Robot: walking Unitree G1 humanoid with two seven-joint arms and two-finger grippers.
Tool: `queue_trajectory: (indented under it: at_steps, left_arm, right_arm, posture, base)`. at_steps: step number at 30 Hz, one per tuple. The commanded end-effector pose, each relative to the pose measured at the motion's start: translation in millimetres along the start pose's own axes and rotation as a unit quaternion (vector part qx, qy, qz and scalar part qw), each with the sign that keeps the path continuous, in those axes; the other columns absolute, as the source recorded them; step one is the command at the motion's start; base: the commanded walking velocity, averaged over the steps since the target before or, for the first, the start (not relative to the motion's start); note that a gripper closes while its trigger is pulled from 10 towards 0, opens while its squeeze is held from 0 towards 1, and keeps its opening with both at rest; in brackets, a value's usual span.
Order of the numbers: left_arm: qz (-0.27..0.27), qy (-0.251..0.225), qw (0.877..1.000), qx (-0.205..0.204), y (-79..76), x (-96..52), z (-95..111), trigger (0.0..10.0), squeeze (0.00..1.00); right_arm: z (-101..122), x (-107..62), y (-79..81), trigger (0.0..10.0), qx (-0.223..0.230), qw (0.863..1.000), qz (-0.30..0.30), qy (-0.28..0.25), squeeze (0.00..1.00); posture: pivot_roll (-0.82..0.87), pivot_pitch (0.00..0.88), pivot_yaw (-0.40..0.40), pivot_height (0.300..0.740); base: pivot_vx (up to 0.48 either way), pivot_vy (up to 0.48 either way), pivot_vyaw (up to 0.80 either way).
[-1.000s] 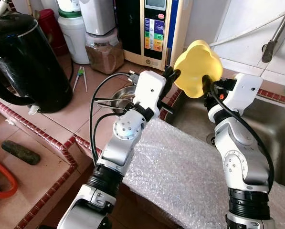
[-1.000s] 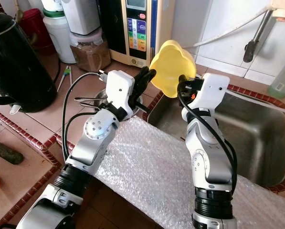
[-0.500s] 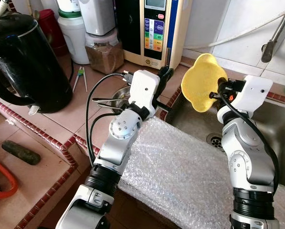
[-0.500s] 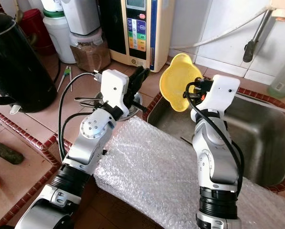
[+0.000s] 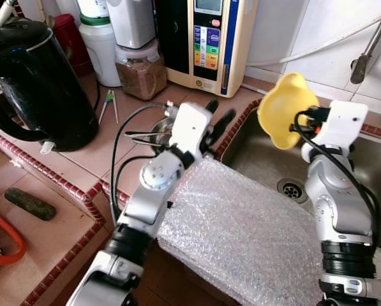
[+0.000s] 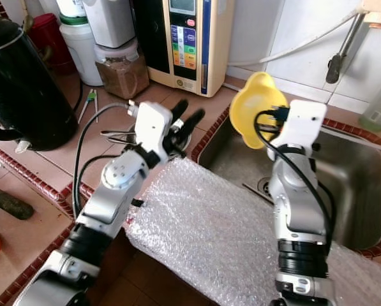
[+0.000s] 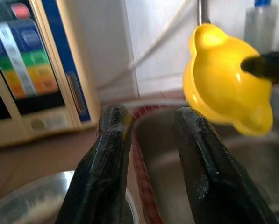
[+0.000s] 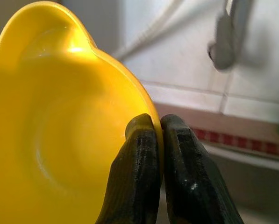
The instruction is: Kitchen organization
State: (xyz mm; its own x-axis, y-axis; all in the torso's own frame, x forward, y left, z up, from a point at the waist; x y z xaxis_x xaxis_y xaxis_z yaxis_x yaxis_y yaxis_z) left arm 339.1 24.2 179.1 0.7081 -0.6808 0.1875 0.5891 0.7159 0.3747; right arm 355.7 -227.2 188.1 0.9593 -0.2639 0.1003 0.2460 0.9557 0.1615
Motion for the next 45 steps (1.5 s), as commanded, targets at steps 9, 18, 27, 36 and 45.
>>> queue_trajectory:
  at_steps: [9, 18, 27, 36, 45]
  left_arm:
    - [-0.089, 0.013, 0.996, 0.019, -20.1, -13.8, -1.9, 10.0, 1.0]
    - [-0.108, 0.022, 0.994, 0.02, -23.0, -18.5, -3.2, 10.0, 1.0]
    - [-0.113, 0.04, 0.992, 0.029, -22.3, -19.6, -7.6, 10.0, 1.0]
    - [-0.119, 0.068, 0.99, 0.024, -26.5, -19.4, -16.2, 10.0, 1.0]
    - [-0.113, 0.081, 0.99, 0.021, -26.9, -18.5, -21.8, 10.0, 1.0]
  right_arm:
    - [-38.6, 0.9, -34.7, 0.0, -0.016, 0.994, -0.081, 0.072, 0.0]
    - [-59.8, -4.9, -39.1, 0.7, 0.016, 0.989, -0.1, 0.108, 1.0]
    - [-62.4, -2.9, -41.1, 10.0, 0.026, 0.986, -0.113, 0.117, 1.0]
    - [-62.4, -1.8, -54.3, 10.0, 0.02, 0.982, -0.142, 0.119, 1.0]
    - [-50.8, 6.3, -46.4, 10.0, 0.008, 0.986, -0.125, 0.107, 1.0]
  posture:
    - [-0.14, 0.071, 0.074, 0.74]
    - [-0.13, 0.071, 0.08, 0.74]
    - [-0.14, 0.066, 0.075, 0.74]
    - [-0.14, 0.047, 0.057, 0.74]
    - [-0.16, 0.023, 0.041, 0.74]
  base:
    - [0.0, 0.0, 0.0]
    - [0.0, 0.0, 0.0]
    - [0.0, 0.0, 0.0]
    - [0.0, 0.0, 0.0]
    - [0.0, 0.0, 0.0]
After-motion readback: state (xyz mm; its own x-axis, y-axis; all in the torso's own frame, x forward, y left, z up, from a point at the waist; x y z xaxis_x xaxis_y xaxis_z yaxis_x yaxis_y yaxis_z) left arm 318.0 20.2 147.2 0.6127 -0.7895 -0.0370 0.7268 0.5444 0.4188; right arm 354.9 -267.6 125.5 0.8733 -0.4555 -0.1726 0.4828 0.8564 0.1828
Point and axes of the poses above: a point about 5 cm out from each wrist's last joint towards the gripper, its own x axis pointing out of the wrist towards the gripper, its own z axis along the axis of the wrist's last joint, y = z × x, the point moved 2 cm from there along x, pointing out of the wrist towards the gripper, and after that the axes turned 11 degrees about x, right-handed, at the moved point
